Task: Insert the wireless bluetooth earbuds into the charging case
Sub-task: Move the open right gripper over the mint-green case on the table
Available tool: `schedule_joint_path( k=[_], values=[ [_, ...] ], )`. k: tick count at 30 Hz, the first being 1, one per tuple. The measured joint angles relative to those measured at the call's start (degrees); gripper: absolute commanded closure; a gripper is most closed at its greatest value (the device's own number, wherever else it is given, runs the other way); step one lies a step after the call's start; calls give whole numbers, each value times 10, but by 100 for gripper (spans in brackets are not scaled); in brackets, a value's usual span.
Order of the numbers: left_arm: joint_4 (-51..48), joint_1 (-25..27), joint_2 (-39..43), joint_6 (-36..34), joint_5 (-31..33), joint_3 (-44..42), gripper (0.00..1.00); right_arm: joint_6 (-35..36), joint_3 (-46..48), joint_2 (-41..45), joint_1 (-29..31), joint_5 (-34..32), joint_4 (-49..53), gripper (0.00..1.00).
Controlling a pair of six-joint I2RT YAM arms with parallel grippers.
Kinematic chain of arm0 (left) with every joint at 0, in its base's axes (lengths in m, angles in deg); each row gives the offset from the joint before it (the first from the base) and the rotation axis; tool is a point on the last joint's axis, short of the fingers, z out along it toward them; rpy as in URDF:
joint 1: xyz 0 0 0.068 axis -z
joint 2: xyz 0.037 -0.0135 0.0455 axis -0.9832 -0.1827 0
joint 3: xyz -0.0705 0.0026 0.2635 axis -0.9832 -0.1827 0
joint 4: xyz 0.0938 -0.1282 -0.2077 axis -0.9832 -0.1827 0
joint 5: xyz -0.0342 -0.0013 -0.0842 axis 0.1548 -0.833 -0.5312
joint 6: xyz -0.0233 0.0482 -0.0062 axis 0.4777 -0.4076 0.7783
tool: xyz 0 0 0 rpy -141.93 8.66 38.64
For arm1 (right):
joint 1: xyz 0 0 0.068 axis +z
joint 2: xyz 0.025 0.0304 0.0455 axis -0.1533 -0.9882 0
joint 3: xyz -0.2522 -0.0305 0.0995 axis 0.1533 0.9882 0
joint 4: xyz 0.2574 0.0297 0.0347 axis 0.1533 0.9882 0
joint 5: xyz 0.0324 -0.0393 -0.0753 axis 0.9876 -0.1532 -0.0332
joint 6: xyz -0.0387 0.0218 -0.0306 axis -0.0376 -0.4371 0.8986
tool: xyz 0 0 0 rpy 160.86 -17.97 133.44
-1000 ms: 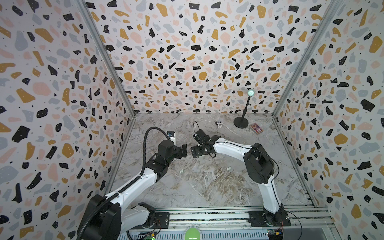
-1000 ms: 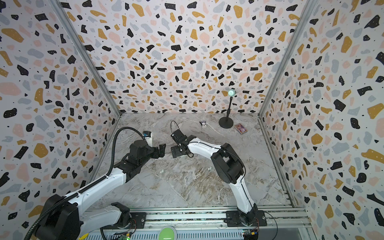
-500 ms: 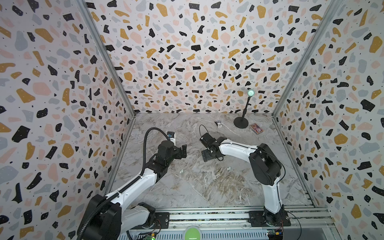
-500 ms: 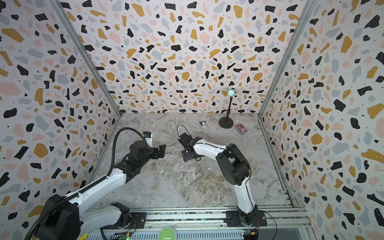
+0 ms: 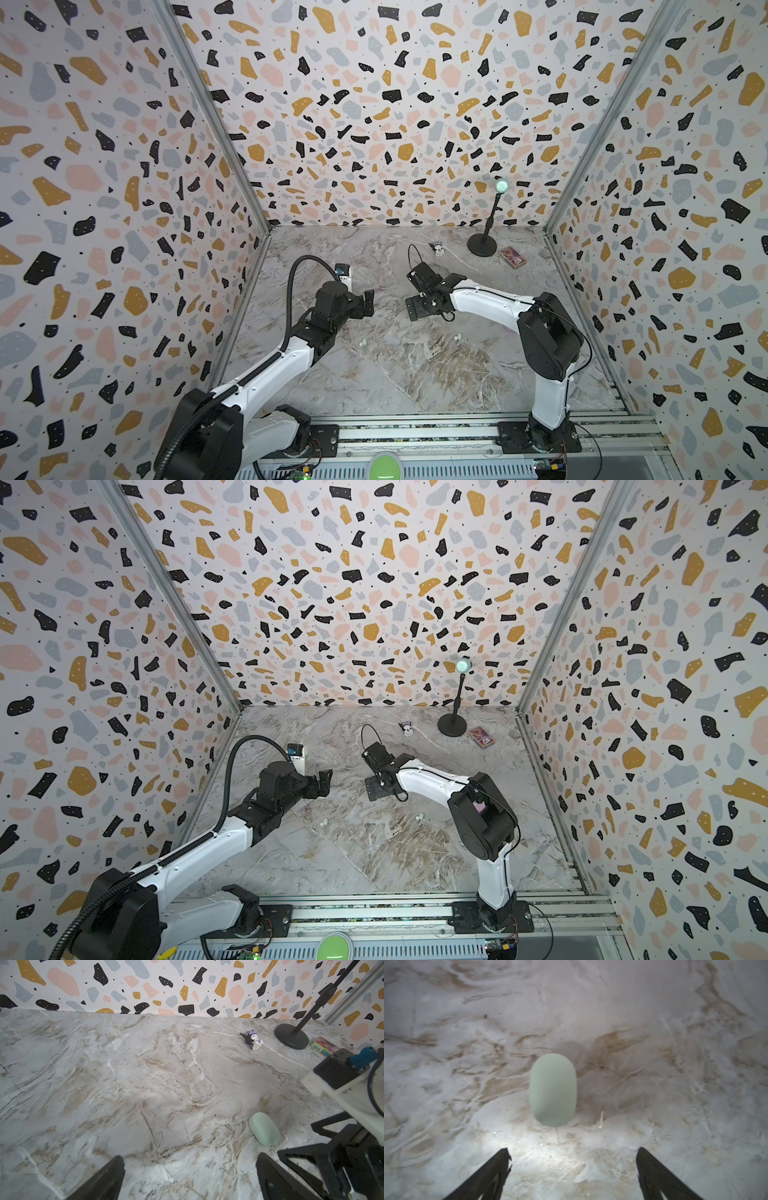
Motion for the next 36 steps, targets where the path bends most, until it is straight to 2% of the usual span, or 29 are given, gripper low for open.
schedule_joint_path(
  k=[10, 26, 31, 36],
  values=[
    [6, 0, 0, 0, -8, -2, 0, 2, -20, -54, -23, -17, -8, 4],
    [14, 0, 0, 0, -13, -2, 0, 16, -14, -54, -92, -34, -8, 4],
    [14, 0, 0, 0, -14, -2, 0, 12, -12, -31, -94, -12, -8, 4],
    [15, 0, 0, 0, -17, -2, 0, -20, -12, 1, -95, 44, -8, 6]
  ],
)
